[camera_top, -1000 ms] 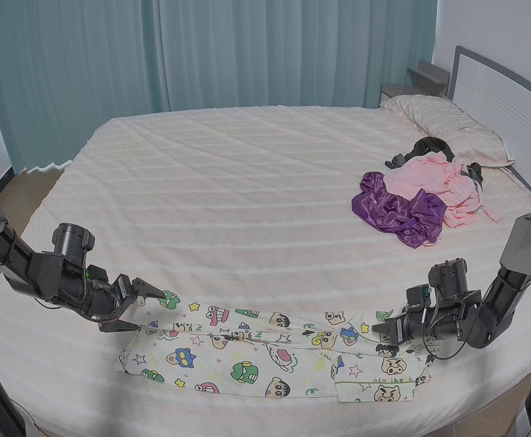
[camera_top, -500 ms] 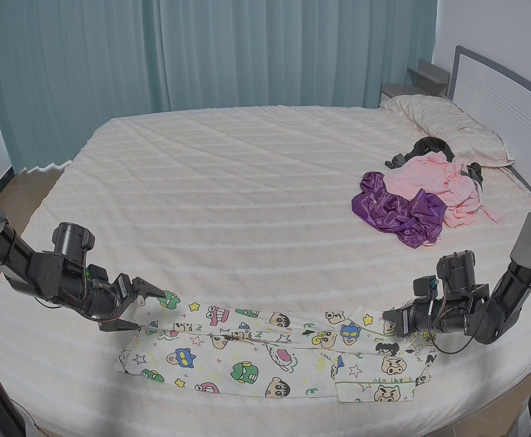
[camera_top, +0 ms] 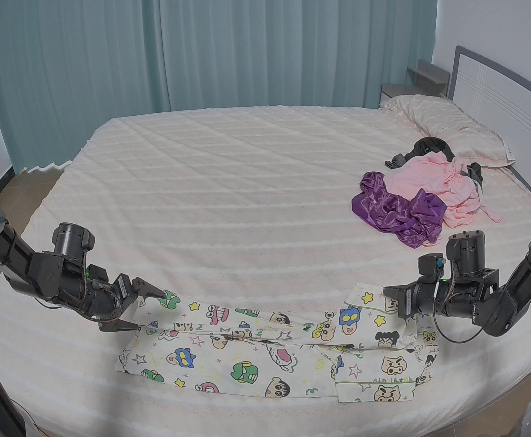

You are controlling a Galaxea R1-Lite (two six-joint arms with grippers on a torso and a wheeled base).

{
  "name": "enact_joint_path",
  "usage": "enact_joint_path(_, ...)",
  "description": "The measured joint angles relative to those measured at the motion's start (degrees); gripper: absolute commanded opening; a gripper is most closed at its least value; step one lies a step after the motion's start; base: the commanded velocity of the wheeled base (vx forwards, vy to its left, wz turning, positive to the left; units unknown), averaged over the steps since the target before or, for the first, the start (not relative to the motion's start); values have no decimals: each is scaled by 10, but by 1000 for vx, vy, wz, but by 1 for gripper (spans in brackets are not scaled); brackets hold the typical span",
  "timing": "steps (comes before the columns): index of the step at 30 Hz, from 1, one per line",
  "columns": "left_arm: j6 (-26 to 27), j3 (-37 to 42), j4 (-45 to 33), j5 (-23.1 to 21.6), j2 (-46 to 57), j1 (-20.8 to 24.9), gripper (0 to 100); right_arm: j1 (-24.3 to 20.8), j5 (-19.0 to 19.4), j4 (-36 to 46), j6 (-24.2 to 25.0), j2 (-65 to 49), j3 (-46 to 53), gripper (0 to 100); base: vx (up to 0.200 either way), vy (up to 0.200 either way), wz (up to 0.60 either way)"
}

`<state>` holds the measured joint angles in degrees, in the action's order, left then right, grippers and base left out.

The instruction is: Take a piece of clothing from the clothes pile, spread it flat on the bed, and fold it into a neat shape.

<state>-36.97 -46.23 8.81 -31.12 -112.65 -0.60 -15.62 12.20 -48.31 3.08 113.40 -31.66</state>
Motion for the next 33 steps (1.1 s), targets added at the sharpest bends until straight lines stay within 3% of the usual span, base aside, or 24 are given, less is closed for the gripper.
enact_joint_path(10, 0, 0, 0, 0, 0, 0, 100, -2, -10, 0, 0, 51, -47, 0, 0, 0, 0)
enact_joint_path(11, 0, 0, 0, 0, 0, 0, 100, -3, -10, 0, 0, 56, -49, 100, 0, 0, 0)
enact_joint_path(22, 0, 0, 0, 0, -1, 0, 100, 1, -31, -4, 32, 68, -57, 100, 0, 0, 0)
enact_joint_path(33, 0, -2, 0, 0, -1, 0, 100, -54, -46, 0, 190, 23, -10, 100, 0, 0, 0)
